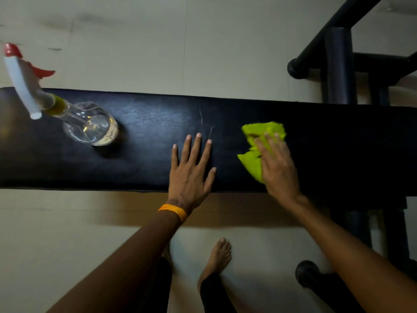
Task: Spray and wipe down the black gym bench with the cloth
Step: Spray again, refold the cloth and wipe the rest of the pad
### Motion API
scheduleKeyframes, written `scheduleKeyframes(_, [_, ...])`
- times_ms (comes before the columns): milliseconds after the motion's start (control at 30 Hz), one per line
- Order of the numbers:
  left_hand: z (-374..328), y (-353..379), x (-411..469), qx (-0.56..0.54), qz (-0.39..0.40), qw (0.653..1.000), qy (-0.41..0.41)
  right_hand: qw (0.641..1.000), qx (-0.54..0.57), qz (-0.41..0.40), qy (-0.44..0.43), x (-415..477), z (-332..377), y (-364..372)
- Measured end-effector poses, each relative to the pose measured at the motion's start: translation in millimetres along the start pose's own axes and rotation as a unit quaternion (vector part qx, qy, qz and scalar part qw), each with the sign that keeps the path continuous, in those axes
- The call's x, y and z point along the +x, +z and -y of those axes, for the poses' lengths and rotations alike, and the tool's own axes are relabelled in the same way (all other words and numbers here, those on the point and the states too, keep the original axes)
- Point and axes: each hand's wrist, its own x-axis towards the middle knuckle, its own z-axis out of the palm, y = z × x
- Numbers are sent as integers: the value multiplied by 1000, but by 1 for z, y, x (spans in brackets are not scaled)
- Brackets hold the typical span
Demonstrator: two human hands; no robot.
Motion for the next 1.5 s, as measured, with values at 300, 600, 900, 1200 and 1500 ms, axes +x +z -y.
scheduleKeyframes(300, [36, -12, -43, 0, -2, 1000, -20, 995, 50, -26, 88, -20, 124, 24])
scheduleKeyframes(600, [122, -34, -77, 10, -17, 995, -98, 962, 42, -103, 247, 27, 159, 36])
scheduleKeyframes(900, [163, -44, -98, -4, -55, 992, -113, 994, 48, 12, -98, 50, 203, 56])
scheduleKeyframes(1200, [181, -46, -107, 5, -66, 992, -103, 994, 51, -43, 88, 74, 257, 61])
scheduleKeyframes(1500, [191, -71, -101, -94, -85, 980, -154, 980, 9, 66, -187, 83, 190, 44])
